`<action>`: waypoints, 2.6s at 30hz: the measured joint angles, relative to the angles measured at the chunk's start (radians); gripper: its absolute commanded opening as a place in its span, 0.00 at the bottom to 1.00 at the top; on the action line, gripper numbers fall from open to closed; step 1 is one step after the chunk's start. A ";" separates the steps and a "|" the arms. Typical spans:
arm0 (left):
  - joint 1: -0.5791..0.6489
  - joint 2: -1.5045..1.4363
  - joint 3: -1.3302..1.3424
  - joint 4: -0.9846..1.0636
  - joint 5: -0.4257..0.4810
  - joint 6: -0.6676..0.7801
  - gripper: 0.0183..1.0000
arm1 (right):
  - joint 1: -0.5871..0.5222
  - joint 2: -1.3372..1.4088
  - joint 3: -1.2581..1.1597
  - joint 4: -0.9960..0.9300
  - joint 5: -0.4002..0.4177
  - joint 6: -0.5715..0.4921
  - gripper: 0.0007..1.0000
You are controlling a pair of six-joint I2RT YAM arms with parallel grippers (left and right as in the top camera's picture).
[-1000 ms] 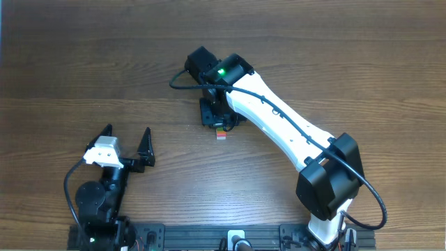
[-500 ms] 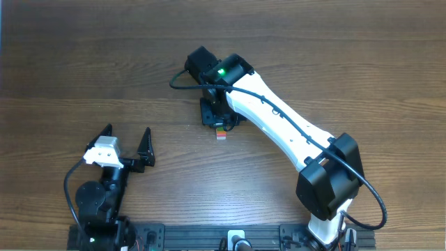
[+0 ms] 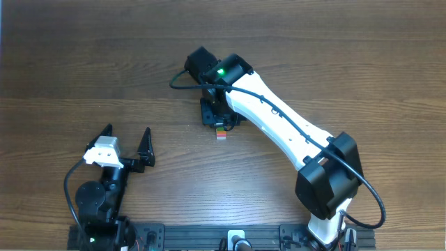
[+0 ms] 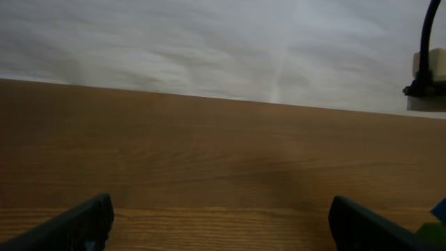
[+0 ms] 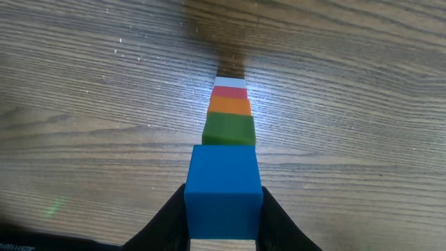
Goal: Stack Cubes
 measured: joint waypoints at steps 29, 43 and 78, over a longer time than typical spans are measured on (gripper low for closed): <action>0.000 0.000 0.000 0.000 0.000 0.000 1.00 | 0.000 0.014 -0.004 0.008 0.000 0.000 0.30; 0.000 0.000 0.000 0.000 0.000 0.000 1.00 | 0.000 0.014 -0.010 0.008 0.001 0.002 0.50; 0.000 0.000 0.000 0.000 0.000 0.000 1.00 | -0.542 -0.419 -0.019 0.298 0.165 -0.500 0.99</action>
